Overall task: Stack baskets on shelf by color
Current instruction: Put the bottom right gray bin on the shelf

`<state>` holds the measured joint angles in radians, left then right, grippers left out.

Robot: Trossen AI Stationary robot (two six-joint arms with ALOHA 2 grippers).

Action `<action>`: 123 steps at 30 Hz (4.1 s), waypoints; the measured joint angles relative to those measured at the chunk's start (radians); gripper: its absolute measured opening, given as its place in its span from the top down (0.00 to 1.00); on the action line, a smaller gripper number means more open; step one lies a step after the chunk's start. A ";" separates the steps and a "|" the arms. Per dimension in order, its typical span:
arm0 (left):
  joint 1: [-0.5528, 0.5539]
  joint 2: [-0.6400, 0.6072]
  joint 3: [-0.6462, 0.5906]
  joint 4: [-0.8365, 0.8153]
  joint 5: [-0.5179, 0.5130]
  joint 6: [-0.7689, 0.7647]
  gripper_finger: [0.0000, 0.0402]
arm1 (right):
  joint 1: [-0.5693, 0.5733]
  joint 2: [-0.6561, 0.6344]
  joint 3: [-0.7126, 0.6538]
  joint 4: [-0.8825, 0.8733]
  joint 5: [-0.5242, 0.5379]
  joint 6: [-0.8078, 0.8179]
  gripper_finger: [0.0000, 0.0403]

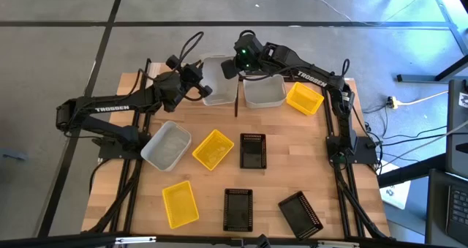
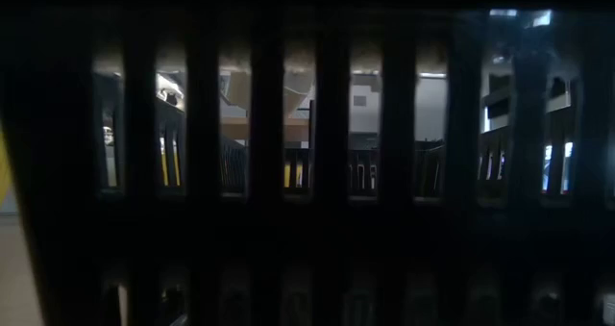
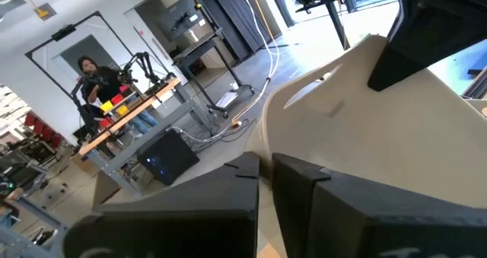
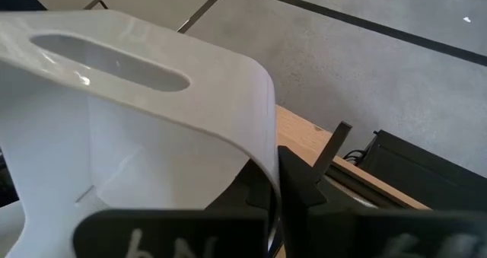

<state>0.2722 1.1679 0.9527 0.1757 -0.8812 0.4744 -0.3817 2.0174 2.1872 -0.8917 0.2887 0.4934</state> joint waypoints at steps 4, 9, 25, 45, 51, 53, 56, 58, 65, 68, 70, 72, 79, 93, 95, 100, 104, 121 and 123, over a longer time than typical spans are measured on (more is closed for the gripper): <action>0.000 0.000 0.000 0.000 -0.002 -0.001 0.99 | 0.000 0.000 0.000 -0.005 -0.003 0.000 0.99; 0.000 0.000 0.000 0.000 -0.003 -0.001 1.00 | 0.001 0.000 0.000 -0.011 -0.033 0.003 0.96; -0.001 0.001 0.000 -0.025 -0.009 -0.019 1.00 | 0.003 0.001 0.000 -0.005 -0.059 -0.031 0.79; 0.070 0.000 -0.002 -0.129 -0.016 -0.180 1.00 | 0.018 -0.003 0.085 0.039 0.020 -0.393 0.79; 0.102 0.000 -0.002 -0.122 0.020 -0.285 1.00 | 0.028 -0.003 0.115 0.037 0.038 -0.458 0.79; 0.122 0.000 -0.002 -0.124 0.029 -0.321 1.00 | 0.032 -0.003 0.119 0.037 0.038 -0.477 0.79; 0.157 0.000 -0.002 -0.128 0.064 -0.400 1.00 | 0.042 -0.003 0.123 0.036 0.037 -0.513 0.79; 0.183 0.000 -0.002 -0.147 0.106 -0.468 1.00 | 0.051 -0.004 0.123 0.036 0.036 -0.544 0.79; 0.248 0.034 -0.002 -0.177 0.151 -0.621 1.00 | 0.074 -0.004 0.123 0.035 0.032 -0.585 0.79; 0.266 0.055 -0.002 -0.184 0.166 -0.653 1.00 | 0.080 -0.004 0.123 0.035 0.032 -0.600 0.79; 0.272 0.073 -0.002 -0.184 0.170 -0.674 1.00 | 0.082 -0.004 0.123 0.035 0.032 -0.608 0.79; 0.277 0.089 -0.002 -0.184 0.172 -0.683 1.00 | 0.084 -0.004 0.123 0.035 0.032 -0.608 0.79; 0.279 0.111 0.000 -0.183 0.170 -0.685 1.00 | 0.085 -0.004 0.123 0.034 0.032 -0.611 0.79; 0.287 0.111 0.000 -0.186 0.232 -0.628 0.99 | 0.085 -0.004 0.123 0.034 0.032 -0.611 0.79; 0.292 0.111 0.000 -0.187 0.241 -0.629 0.97 | 0.085 -0.004 0.123 0.034 0.032 -0.610 0.79; 0.319 0.111 0.000 -0.186 0.270 -0.639 0.90 | 0.085 -0.004 0.123 0.034 0.032 -0.608 0.79; 0.323 0.111 0.000 -0.182 0.272 -0.679 0.86 | 0.085 -0.004 0.123 0.034 0.032 -0.608 0.79; 0.189 -0.211 0.000 -0.212 0.270 -0.489 0.85 | 0.036 -0.002 0.013 0.160 -0.562 -0.630 0.79; 0.168 -0.247 0.000 -0.236 0.271 -0.488 0.85 | 0.047 0.002 -0.025 0.187 -0.623 -0.632 0.79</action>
<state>0.4403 0.9205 0.9531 -0.0599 -0.6106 -0.0140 -0.3351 2.0191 2.1618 -0.7052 -0.3346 -0.1385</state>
